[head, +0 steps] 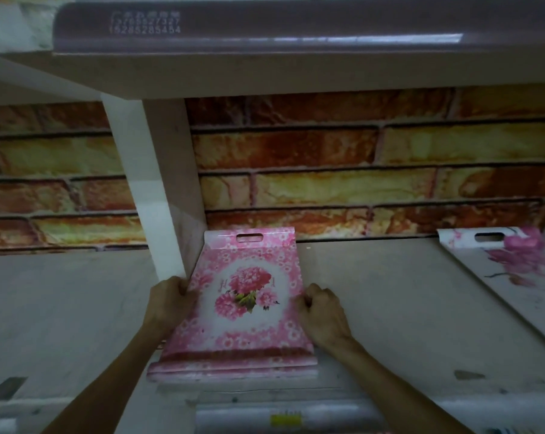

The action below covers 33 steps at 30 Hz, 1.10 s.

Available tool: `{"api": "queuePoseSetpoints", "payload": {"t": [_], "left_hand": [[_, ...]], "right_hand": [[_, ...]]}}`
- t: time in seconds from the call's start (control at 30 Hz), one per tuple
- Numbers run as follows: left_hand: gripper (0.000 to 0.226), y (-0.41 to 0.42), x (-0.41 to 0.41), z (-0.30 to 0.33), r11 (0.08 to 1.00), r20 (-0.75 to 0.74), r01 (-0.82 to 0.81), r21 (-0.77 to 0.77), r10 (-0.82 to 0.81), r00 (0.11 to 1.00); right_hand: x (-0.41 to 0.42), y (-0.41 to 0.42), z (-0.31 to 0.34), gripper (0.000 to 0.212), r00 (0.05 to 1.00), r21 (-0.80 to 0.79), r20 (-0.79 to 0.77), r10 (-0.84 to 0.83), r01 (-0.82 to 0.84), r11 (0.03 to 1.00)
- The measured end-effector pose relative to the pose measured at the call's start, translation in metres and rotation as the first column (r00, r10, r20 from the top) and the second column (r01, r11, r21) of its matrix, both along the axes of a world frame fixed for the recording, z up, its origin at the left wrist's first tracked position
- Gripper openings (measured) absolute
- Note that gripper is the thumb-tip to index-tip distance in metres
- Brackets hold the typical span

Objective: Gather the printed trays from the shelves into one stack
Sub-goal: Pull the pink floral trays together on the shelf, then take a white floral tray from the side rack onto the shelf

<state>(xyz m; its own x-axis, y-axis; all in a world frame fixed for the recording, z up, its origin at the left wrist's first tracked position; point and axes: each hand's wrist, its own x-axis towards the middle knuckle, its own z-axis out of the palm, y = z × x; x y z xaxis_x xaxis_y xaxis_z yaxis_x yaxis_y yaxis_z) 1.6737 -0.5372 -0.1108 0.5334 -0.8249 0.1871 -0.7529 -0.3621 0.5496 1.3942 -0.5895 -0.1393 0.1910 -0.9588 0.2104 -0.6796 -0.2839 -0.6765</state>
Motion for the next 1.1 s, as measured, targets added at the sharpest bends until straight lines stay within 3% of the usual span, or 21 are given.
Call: {"api": "queuePoseSetpoints", "payload": {"t": [0.13,0.3,0.37,0.53,0.63,0.87,1.1], "left_hand": [[0.026,0.004,0.001,-0.002,1.000,-0.026,0.017,0.006,-0.017,1.000],[0.029,0.002,0.000,0.002,0.999,-0.044,0.045,0.027,-0.043,0.998],[0.031,0.000,-0.007,0.008,0.998,-0.045,0.050,-0.042,-0.052,0.998],[0.009,-0.002,-0.056,0.025,0.941,-0.057,0.212,-0.263,-0.234,0.971],[0.008,-0.002,-0.097,0.031,0.863,-0.117,0.374,-0.340,-0.434,0.893],[0.018,-0.016,-0.198,0.025,0.766,-0.195,0.523,-0.373,-0.616,0.763],[0.023,-0.022,-0.335,0.032,0.679,-0.212,0.631,-0.375,-0.725,0.655]], "right_hand": [[0.002,0.007,0.001,0.020,0.992,-0.056,-0.129,-0.002,-0.005,0.998],[-0.004,0.006,0.014,0.036,0.955,-0.069,-0.296,-0.001,-0.021,0.997],[-0.013,0.002,0.020,0.039,0.952,-0.056,-0.307,-0.001,-0.017,0.998],[-0.057,0.001,0.042,0.036,0.984,-0.106,-0.159,-0.083,0.066,0.992],[-0.096,0.002,0.066,0.036,0.989,-0.157,-0.036,-0.145,0.138,0.978],[-0.203,0.009,0.112,0.029,0.966,-0.264,0.116,-0.233,0.256,0.930],[-0.334,0.030,0.127,0.024,0.940,-0.264,0.192,-0.281,0.326,0.908]]}}
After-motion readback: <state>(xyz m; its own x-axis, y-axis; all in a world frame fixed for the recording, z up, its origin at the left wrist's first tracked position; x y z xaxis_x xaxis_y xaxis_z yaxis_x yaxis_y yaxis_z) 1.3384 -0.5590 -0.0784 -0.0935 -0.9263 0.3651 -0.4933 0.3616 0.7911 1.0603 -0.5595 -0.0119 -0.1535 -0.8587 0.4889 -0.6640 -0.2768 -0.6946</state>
